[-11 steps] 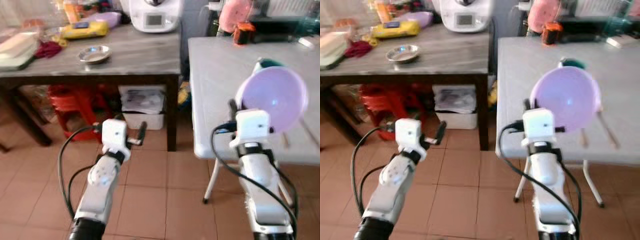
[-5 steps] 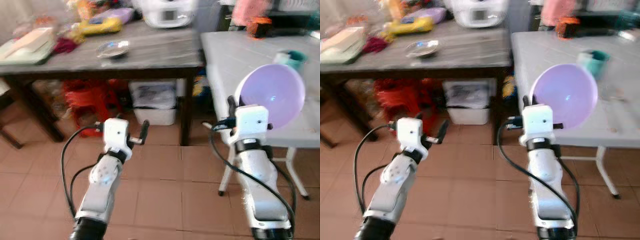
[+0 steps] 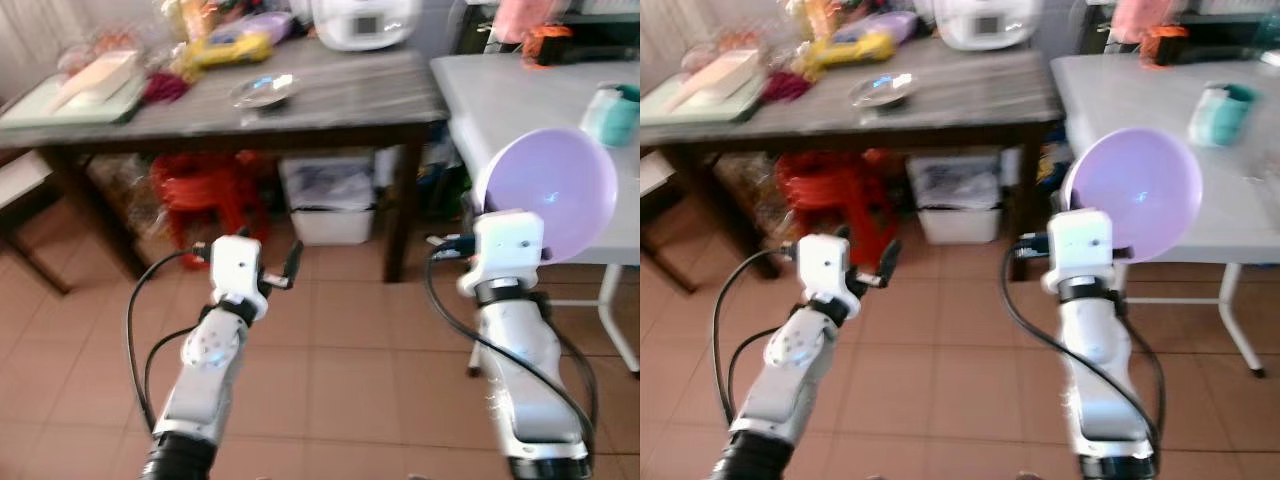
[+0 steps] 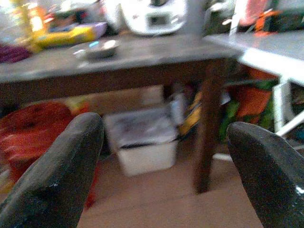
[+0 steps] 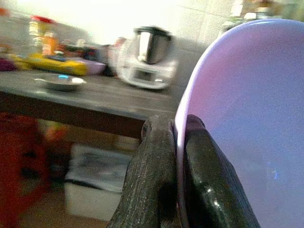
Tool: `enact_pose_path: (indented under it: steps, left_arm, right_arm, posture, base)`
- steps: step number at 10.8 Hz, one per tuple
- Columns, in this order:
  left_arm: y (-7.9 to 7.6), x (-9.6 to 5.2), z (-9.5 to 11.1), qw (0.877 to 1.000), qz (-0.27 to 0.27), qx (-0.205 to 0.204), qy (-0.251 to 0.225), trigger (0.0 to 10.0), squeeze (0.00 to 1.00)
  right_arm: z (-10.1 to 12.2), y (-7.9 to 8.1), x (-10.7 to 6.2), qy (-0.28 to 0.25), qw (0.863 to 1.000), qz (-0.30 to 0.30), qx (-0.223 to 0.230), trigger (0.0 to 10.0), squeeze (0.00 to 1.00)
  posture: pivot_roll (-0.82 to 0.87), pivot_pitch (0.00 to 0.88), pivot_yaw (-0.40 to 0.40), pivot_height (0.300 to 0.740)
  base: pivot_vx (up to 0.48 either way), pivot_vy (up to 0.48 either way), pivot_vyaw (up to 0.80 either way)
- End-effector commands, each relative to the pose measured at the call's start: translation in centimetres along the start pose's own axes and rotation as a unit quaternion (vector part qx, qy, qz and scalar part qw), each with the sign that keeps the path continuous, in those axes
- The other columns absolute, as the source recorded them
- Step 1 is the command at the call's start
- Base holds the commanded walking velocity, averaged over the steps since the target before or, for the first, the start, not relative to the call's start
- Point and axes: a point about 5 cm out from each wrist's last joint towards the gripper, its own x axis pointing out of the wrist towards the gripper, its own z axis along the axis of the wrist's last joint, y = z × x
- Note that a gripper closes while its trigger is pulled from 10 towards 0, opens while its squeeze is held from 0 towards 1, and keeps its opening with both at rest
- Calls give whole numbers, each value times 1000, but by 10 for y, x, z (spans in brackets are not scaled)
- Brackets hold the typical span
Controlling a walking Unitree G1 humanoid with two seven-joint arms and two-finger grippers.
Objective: Setting the table
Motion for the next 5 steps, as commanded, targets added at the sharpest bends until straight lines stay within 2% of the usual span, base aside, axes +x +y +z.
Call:
enact_pose_path:
  steps: [1,5]
  left_arm:
    - [2,0,2,1000,2,6,-1,10000,0]
    - [3,0,2,1000,3,9,-1,10000,0]
  right_arm:
    - [4,-1,1,-9,1000,1,-2,10000,0]
    - [-1,-9,-2,-3,1000,7,-18,10000,0]
  posture:
    - [-88,85,84,740]
    - [-84,83,89,740]
  base:
    - [0,386,0]
    - [0,388,0]
